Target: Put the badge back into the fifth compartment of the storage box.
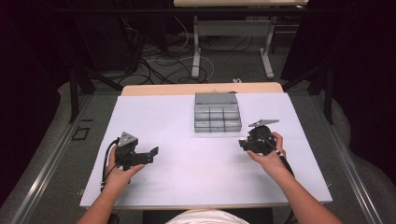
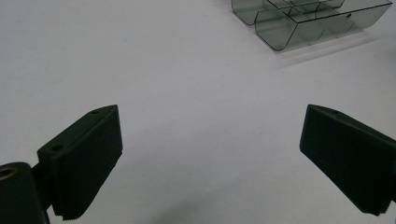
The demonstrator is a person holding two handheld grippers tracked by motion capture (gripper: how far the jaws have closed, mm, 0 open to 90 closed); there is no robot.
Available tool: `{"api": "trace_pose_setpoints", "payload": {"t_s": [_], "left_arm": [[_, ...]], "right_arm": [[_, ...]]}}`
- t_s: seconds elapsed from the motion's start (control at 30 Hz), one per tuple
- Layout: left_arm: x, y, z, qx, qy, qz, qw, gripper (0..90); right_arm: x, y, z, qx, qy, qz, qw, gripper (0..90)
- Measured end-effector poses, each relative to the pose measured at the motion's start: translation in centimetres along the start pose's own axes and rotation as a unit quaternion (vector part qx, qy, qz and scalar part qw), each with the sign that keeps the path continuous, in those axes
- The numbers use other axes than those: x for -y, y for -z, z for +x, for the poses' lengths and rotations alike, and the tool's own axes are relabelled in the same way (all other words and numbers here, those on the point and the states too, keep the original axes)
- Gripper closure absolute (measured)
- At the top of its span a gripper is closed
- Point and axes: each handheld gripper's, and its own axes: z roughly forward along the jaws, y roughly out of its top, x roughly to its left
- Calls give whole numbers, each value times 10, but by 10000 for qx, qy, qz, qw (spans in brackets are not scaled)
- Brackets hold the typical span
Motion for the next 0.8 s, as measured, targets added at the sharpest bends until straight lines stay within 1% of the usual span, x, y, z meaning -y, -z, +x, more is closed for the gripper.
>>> {"api": "trace_pose_setpoints", "payload": {"t_s": [0.03,0.1,0.17,0.2,0.23,0.27,0.3,0.4,0.5,0.6,0.63,0.77,0.8], "left_arm": [[0,0,0,-1,4,0,10000,61],[0,0,0,1,8,-1,10000,61],[0,0,0,4,2,3,10000,61],[0,0,0,7,0,3,10000,61],[0,0,0,-11,-44,-13,10000,61],[0,0,0,-8,1,-32,10000,61],[0,0,0,5,-14,-12,10000,61],[0,0,0,3,-2,-10,10000,61],[0,0,1,-9,-53,-23,10000,61],[0,-1,1,-12,-51,-21,10000,61],[0,-1,0,-7,-12,-20,10000,61],[0,-1,0,-3,-12,-28,10000,61],[0,-1,1,-11,-46,-25,10000,61]], "right_arm": [[-2,0,-1,-10,61,-11,10000,575],[-6,0,-1,3,64,-46,10000,575],[-11,1,-1,-14,16,-46,10000,575],[-13,1,-1,-4,28,-62,10000,575],[-14,1,-2,-7,59,-68,10000,575],[-16,1,-1,-11,-1,-57,10000,575],[-18,1,-2,-10,49,-68,10000,575],[-23,1,-3,-13,24,-74,10000,575],[-27,1,-3,-13,47,-97,9999,575],[-31,1,-3,-7,71,-71,9999,575],[-33,0,-3,-7,79,-84,9999,575],[-38,-1,-2,0,98,-78,9999,575],[-39,-1,-2,10,72,-38,10000,575]]}}
